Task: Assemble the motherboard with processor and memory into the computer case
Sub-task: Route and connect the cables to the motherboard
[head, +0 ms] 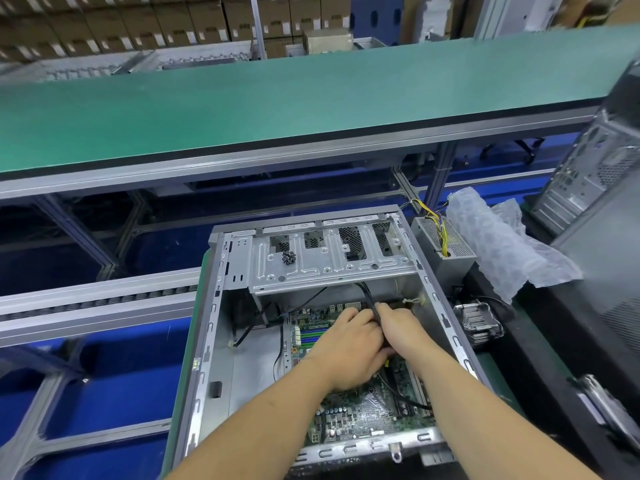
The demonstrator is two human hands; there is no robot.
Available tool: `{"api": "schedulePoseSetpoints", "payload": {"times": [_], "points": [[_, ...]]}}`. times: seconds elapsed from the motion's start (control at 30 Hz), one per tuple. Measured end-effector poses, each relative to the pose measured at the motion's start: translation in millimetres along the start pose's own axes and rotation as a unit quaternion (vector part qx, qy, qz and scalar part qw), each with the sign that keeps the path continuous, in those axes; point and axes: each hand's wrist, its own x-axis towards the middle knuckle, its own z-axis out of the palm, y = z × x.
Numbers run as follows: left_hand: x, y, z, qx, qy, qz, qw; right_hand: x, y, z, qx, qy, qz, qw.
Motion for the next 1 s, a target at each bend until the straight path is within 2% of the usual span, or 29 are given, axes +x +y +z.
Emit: {"api": "schedulePoseSetpoints", "payload": {"times": [0.17, 0.23, 0.5, 0.6, 0.7, 0.77, 0.8, 0.87, 0.93, 1.0], "points": [[1.3, 0.9, 2.8, 0.032, -0.027, 0.016, 0.999, 0.3, 1.1, 0.7, 0.032, -0.081, 0.038, 0.996], [1.6, 0.6, 3.4, 0.055, -0.043, 0.023, 0.997, -0.7, 0.6, 1.4, 0.009, -0.092, 0.024, 0.995], [9.2, 12.9, -3.7, 0.114, -0.118, 0.031, 0.986, -1.2, 3.2, 0.0, -0.066, 0.049, -0.059, 0.995], [9.8, 12.2, -3.1, 0.131, -0.134, 0.061, 0.98, -2.9, 3.2, -3.6, -0.083, 0.067, -0.073, 0.992], [9.0, 9.3, 0.6, 0.091, -0.12, 0.044, 0.988, -5.7, 2.0, -3.7, -0.079, 0.073, -0.094, 0.99], [7.2, 7.6, 2.4, -0.068, -0.1, -0.041, 0.992, -7.7, 0.0, -2.8, -0.057, 0.07, -0.108, 0.99], [5.8, 7.1, 2.2, -0.183, -0.079, -0.103, 0.975, -8.4, -1.3, -2.9, -0.031, 0.067, -0.109, 0.991], [2.4, 3.4, 0.9, -0.349, -0.014, -0.21, 0.913, -9.5, -3.6, -4.5, 0.03, 0.064, -0.098, 0.993], [-2.7, -2.3, -0.7, -0.459, 0.026, -0.298, 0.836, -9.0, -4.2, -6.5, 0.077, 0.049, -0.075, 0.993], [-6.3, -6.3, -1.6, -0.534, 0.02, -0.326, 0.78, -8.0, -3.3, -5.4, 0.115, 0.009, -0.043, 0.992]]}}
